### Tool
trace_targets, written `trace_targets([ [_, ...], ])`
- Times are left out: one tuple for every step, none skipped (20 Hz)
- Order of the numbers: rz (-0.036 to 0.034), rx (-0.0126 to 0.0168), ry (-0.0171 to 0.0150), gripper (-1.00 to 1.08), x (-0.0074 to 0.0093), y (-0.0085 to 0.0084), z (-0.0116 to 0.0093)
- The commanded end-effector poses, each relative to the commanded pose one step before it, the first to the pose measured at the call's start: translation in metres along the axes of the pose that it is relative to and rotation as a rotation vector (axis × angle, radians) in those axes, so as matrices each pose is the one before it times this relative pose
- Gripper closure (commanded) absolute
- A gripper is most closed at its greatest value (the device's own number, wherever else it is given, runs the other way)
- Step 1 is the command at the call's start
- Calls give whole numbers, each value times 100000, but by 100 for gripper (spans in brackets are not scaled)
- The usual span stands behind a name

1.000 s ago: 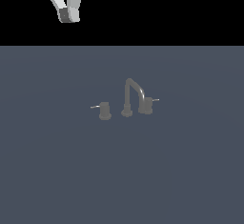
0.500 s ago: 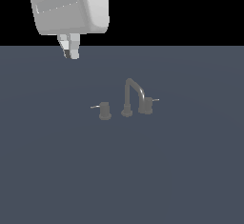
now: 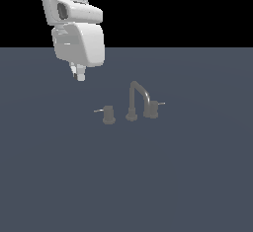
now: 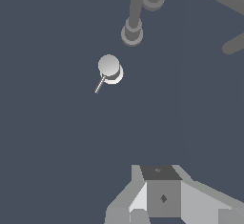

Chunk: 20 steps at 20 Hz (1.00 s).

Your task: Turn on the faucet by rotating a designated handle.

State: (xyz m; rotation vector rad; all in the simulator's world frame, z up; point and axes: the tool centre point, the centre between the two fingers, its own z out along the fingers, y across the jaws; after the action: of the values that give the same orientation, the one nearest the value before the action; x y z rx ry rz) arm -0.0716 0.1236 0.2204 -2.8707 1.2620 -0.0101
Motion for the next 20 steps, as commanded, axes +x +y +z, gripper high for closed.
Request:
trace_targets([
  [4192, 48, -28, 108, 604, -971, 1354],
  [1646, -24, -9, 108, 245, -378, 536],
  [1663, -29, -4, 108, 249, -381, 541],
  [1685, -34, 1, 108, 254, -386, 549],
  [1713, -39, 5, 108, 259, -392, 559],
  [1750, -44, 10, 108, 267, -399, 570],
  [1793, -49, 15, 108, 275, -409, 584],
  [1844, -54, 19, 108, 284, -420, 600],
  [1888, -57, 23, 108, 292, -430, 614],
  [1911, -60, 26, 108, 297, -435, 621],
  [1936, -61, 29, 108, 303, -441, 627],
  [1958, -62, 30, 108, 307, -447, 633],
  [1971, -61, 30, 108, 310, -451, 635],
  [1947, -59, 29, 108, 308, -446, 625],
  [1908, -56, 27, 108, 301, -438, 611],
  [1867, -52, 23, 108, 296, -430, 595],
  [1818, -47, 17, 108, 288, -421, 576],
  [1764, -41, 10, 108, 281, -409, 554],
  [1690, -37, 5, 108, 269, -394, 529],
  [1600, -33, 3, 108, 255, -373, 499],
])
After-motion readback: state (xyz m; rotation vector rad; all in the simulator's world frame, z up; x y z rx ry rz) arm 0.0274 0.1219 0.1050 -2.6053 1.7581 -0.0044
